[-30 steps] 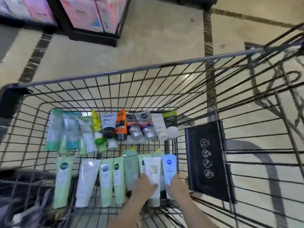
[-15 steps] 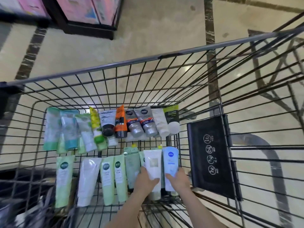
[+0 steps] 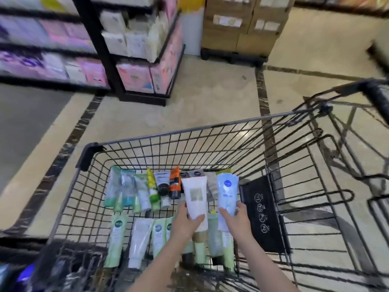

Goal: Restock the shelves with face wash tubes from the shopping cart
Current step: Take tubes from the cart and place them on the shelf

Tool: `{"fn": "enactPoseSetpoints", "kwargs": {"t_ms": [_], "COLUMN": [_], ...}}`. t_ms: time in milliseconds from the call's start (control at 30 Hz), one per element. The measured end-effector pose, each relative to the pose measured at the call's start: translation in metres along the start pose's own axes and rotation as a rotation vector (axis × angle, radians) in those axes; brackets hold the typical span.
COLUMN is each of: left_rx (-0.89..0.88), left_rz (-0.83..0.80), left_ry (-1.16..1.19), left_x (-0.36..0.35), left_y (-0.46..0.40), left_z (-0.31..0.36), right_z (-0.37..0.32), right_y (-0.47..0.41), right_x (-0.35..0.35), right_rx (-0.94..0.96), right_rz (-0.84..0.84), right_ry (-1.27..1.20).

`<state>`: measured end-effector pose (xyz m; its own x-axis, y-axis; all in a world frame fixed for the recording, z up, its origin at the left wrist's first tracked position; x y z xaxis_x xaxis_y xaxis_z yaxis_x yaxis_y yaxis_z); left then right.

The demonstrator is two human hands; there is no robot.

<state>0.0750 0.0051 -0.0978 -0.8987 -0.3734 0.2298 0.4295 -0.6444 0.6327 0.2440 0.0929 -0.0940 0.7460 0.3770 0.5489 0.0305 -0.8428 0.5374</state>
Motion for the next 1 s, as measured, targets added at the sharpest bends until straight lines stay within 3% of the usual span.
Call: {"fn": "enactPoseSetpoints", "kwargs": {"t_ms": [233,467,733,1000], "left_rx": [-0.283,-0.547,-0.819,-0.974], "left_rz": [0.14,0.304,0.547,0.798], "left_ry": [0.257,0.362,0.481,0.6], "left_x": [0.071,0.149,0.23,0.284], "left_y": [0.079,0.166,0.277,0.4], "left_z": [0.083,0.152,0.194,0.177], "right_z": [-0.104,-0.208,-0.295,-0.342], "right_y": [0.076,0.169,0.27,0.38], "right_x": [0.038,0.062,0.068,0.046], "right_rx": [0.269,0.564,0.802,1.023], "right_rz": [0.073,0.028,-0.14,-0.445], "right_ry": [-0.267,-0.416,-0.585,-0.632]}}
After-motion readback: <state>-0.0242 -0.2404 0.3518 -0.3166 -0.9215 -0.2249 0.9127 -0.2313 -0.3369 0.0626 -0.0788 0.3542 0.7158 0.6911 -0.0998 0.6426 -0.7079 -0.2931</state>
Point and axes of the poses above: each hand's wrist, its own y-axis away from the middle knuckle, its own x-axis out of the back of the hand, z = x × y, the point moved 9 cm from there along -y, towards the middle knuckle, and after that the axes turned 11 degrees about y, right-handed, at the moved point
